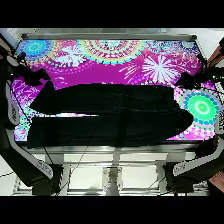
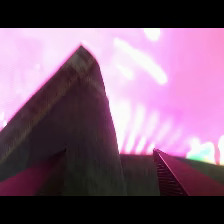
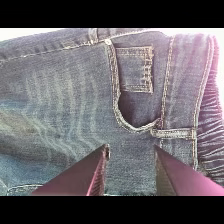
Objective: Fold the clothes and pants, and hang the long-sleeved shirts on hangers.
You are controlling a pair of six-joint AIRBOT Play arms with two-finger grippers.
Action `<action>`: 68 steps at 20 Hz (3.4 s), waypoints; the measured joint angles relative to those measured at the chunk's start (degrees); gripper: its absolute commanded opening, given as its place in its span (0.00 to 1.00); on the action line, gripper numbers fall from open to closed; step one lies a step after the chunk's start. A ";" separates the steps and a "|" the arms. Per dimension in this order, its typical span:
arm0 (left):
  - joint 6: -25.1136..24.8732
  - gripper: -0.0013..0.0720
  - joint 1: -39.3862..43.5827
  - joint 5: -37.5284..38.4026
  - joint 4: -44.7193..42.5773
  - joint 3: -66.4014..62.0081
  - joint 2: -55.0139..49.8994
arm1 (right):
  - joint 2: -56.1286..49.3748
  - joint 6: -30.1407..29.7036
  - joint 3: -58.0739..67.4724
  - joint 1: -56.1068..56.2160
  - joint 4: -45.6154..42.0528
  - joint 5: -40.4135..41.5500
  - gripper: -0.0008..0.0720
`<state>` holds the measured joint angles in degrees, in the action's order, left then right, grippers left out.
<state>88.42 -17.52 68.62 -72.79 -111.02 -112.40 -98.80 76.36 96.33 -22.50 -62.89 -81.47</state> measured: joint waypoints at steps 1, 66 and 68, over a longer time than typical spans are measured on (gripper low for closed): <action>0.61 0.86 0.28 -0.76 -0.79 -1.01 -0.98 | 0.00 0.00 0.00 0.00 0.00 0.04 0.47; 16.46 0.07 -0.72 16.44 -31.95 -4.94 7.78 | -13.97 10.45 9.55 8.46 -5.11 25.33 0.03; 18.93 0.07 -0.70 12.22 -30.05 -4.94 7.78 | -14.01 15.63 12.22 6.95 -6.69 28.63 0.03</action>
<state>107.35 -18.22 80.84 -102.85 -115.96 -104.62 -112.81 91.98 108.55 -15.55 -69.58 -52.84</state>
